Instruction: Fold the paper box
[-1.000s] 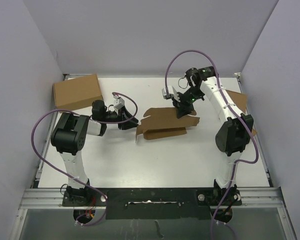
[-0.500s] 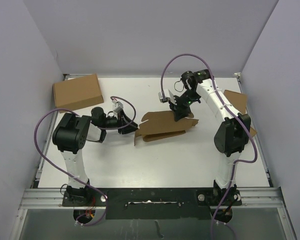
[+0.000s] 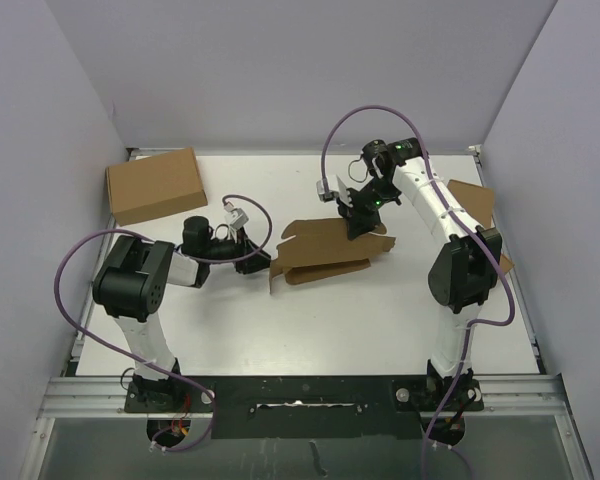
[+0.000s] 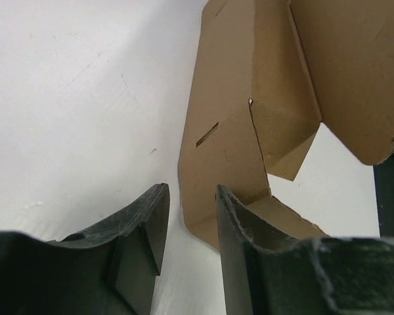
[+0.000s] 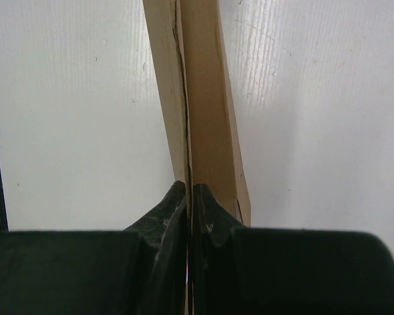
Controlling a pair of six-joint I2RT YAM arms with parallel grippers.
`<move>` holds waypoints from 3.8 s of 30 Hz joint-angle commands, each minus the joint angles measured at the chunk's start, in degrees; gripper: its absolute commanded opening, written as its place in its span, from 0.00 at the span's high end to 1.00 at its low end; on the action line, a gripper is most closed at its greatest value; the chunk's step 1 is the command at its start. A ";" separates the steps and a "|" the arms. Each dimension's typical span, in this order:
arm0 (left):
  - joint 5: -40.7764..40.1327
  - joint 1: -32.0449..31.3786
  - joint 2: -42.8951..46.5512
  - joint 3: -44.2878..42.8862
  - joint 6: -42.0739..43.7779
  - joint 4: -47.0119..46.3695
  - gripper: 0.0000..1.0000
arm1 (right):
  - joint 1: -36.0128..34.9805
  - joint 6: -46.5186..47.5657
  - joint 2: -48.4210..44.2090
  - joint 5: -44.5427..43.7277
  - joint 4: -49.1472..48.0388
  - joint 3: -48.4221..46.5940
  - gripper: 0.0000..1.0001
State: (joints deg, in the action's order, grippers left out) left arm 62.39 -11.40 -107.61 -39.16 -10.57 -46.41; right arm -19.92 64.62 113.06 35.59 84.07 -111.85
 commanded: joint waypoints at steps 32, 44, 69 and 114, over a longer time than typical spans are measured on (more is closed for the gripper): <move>-15.05 5.50 28.15 8.51 -8.91 8.25 0.72 | -1.08 -5.04 -1.74 0.88 -6.19 0.96 1.00; -25.27 3.21 10.51 -5.90 -4.31 13.33 0.72 | -1.09 -5.17 -1.21 1.39 -5.16 -0.26 1.00; -32.62 -7.81 4.28 -3.42 -15.52 8.75 0.78 | -0.87 -8.99 -0.22 0.07 -7.68 -1.60 1.00; -23.65 -9.46 -6.02 2.71 -2.30 -29.33 0.60 | 0.35 -10.12 1.45 5.85 -5.09 -3.90 1.00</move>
State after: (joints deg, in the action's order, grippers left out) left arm 41.06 -19.92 -113.25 -34.09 -13.02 -74.89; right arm -19.86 54.98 114.89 38.15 78.37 -113.16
